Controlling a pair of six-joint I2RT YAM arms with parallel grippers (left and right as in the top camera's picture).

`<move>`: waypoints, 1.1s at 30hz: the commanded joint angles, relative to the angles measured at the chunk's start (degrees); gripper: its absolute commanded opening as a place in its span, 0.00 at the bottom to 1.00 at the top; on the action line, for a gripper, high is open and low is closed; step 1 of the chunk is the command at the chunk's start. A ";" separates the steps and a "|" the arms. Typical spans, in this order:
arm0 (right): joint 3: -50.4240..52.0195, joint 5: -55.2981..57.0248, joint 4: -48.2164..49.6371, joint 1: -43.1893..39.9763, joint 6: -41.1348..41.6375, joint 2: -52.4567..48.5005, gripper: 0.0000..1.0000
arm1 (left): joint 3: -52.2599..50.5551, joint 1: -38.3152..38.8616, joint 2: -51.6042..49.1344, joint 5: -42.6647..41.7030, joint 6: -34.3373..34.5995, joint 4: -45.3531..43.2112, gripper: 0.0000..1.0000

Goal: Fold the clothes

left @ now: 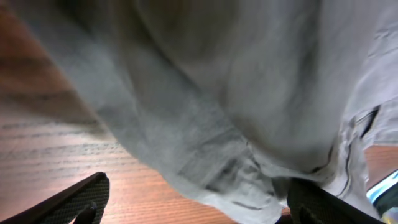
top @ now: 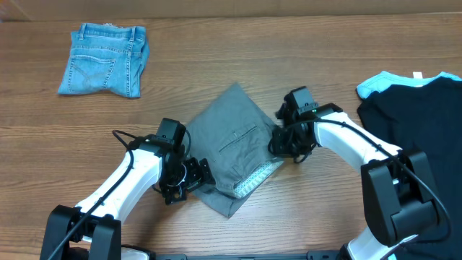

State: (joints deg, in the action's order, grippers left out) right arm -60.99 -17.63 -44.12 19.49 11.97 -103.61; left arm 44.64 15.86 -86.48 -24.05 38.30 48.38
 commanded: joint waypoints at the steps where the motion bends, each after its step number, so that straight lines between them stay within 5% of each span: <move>1: 0.52 -0.50 0.52 -0.61 0.26 -0.35 0.04 | -0.35 -0.79 -0.02 -0.79 1.77 -1.62 0.94; 7: 0.52 -0.48 0.13 -0.59 0.20 -0.35 0.04 | -1.14 -2.82 -0.02 0.81 1.07 -2.36 0.94; 10: 0.50 -0.50 0.11 -0.59 0.22 -0.35 0.04 | -2.49 -3.80 0.00 -2.10 -1.75 -6.25 0.82; 14: 0.50 -0.50 -0.31 -0.59 -0.02 -0.35 0.05 | -2.49 -5.29 0.81 -6.86 -3.69 -5.60 0.81; 20: -3.58 -0.44 -6.34 -0.59 -2.43 -0.09 0.24 | -2.32 -8.57 7.56 -8.70 -9.14 -2.91 0.72; 22: -6.08 -0.48 -8.04 -0.59 -2.40 0.13 0.28 | -2.01 -9.66 10.93 -8.02 -10.84 -2.43 0.63; 26: -10.03 -0.46 -7.58 -0.59 -2.38 0.15 0.19 | -1.95 -10.01 15.21 -4.46 -11.50 -1.22 0.41; 29: -11.15 -0.48 -2.73 -0.59 -2.67 0.15 0.17 | -1.95 -10.01 16.28 -4.09 -12.02 -1.27 0.37; 33: -11.06 -0.70 3.32 -0.28 -3.32 -0.09 0.34 | -1.95 -10.01 16.26 -4.09 -14.14 -1.66 0.39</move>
State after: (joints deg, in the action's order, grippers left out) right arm -70.78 -17.82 -42.11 19.14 9.43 -103.61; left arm 42.35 6.22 -70.87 -29.02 26.92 47.05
